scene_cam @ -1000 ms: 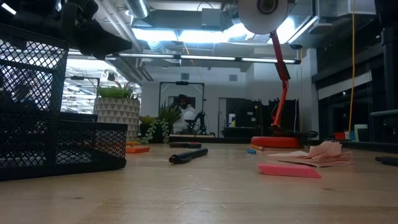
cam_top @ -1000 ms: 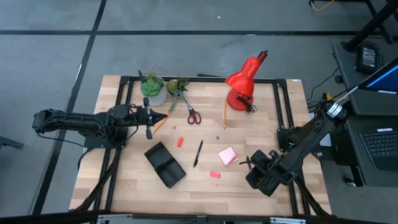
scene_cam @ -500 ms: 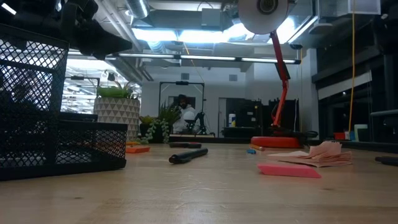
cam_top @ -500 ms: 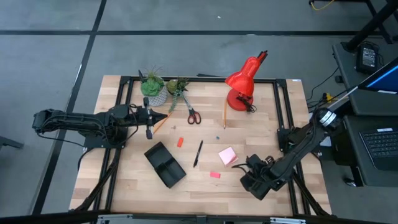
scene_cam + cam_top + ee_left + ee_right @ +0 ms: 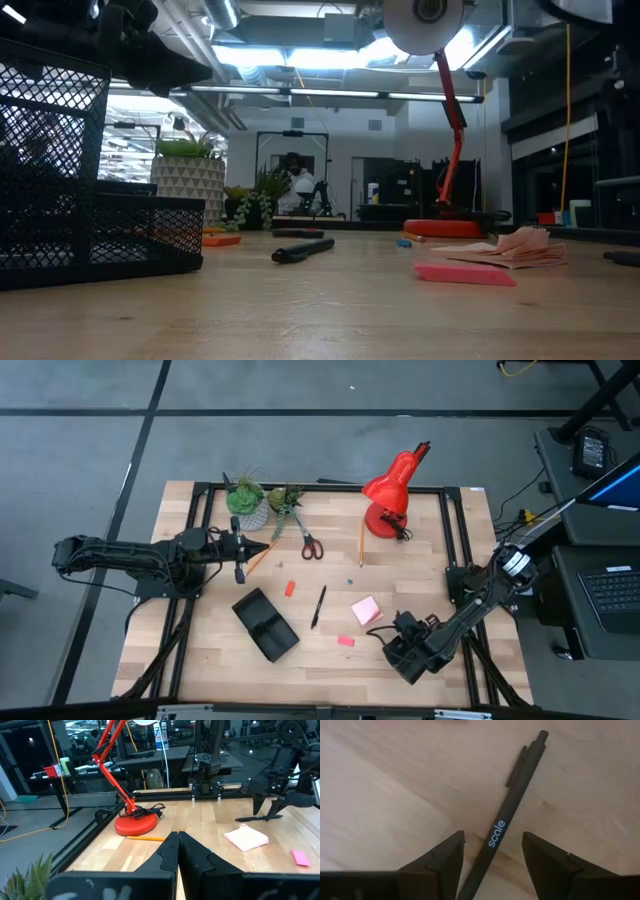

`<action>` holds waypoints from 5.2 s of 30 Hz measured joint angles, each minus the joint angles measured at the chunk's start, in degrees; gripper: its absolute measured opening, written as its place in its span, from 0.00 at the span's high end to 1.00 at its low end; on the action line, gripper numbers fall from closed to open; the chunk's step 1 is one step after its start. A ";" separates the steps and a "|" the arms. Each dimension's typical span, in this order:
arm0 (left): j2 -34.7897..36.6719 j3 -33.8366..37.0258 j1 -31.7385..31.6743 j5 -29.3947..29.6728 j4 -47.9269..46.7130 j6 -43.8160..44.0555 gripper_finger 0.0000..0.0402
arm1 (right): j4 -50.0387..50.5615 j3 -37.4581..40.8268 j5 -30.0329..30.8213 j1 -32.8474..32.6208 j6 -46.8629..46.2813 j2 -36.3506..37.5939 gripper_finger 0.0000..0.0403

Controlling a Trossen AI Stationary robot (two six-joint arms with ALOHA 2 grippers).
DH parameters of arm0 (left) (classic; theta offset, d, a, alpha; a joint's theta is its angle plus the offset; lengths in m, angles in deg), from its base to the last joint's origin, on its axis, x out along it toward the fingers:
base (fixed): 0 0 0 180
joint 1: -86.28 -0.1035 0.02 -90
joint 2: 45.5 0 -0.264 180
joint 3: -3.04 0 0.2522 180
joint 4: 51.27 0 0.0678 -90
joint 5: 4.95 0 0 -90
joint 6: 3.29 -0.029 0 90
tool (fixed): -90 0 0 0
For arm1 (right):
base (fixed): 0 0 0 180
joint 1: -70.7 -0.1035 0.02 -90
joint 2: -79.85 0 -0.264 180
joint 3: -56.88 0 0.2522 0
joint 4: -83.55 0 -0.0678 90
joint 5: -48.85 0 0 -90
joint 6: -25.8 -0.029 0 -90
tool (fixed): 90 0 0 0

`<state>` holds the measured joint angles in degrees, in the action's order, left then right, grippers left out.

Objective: Pick and place office supplies into organizer
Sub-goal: Put the right black pen into the black desk organizer

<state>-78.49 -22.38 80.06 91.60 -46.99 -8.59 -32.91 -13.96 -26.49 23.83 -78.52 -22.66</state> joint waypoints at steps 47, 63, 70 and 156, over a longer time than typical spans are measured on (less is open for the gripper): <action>0.00 0.00 0.01 -0.02 -0.26 3.02 0.99 | -2.38 0.29 -3.88 0.00 -3.03 -0.58 0.96; -0.07 0.02 0.01 -0.83 -1.61 2.17 0.99 | 2.05 -0.11 -2.22 -2.12 -0.06 5.46 0.96; -0.60 0.02 0.36 -1.04 -1.51 2.12 0.99 | 3.51 -0.17 14.68 -4.37 1.47 9.44 0.96; -45.05 -21.31 10.96 -18.65 28.13 -2.94 0.67 | -77.77 4.28 -0.38 31.54 113.62 11.34 1.00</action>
<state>-123.54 -43.69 91.02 72.95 -18.86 -11.53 -110.68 -9.67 -26.87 55.37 35.10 -11.33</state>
